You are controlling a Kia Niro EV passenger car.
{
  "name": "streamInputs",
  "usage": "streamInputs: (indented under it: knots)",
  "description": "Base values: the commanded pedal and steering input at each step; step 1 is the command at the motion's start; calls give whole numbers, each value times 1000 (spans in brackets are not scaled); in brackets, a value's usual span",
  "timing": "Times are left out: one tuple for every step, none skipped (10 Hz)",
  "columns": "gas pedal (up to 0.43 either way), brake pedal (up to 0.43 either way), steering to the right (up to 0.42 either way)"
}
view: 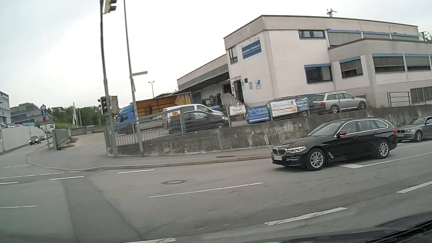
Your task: Follow the waypoints while adhering to traffic rules and regulations
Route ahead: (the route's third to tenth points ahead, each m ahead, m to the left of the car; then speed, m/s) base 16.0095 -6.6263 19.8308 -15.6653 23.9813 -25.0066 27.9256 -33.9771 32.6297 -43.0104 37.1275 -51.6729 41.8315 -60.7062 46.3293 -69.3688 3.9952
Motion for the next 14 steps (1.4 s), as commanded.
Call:
streamInputs:
  knots:
    - [0,213,355]
    - [0,232,355]
    - [0,238,350]
    - [0,238,347]
    - [0,232,346]
    - [0,232,347]
    - [0,232,348]
    - [0,232,352]
    - [0,232,358]
    - [0,232,360]
    - [0,232,360]
    - [0,232,363]
    - [0,232,367]
    - [0,232,374]
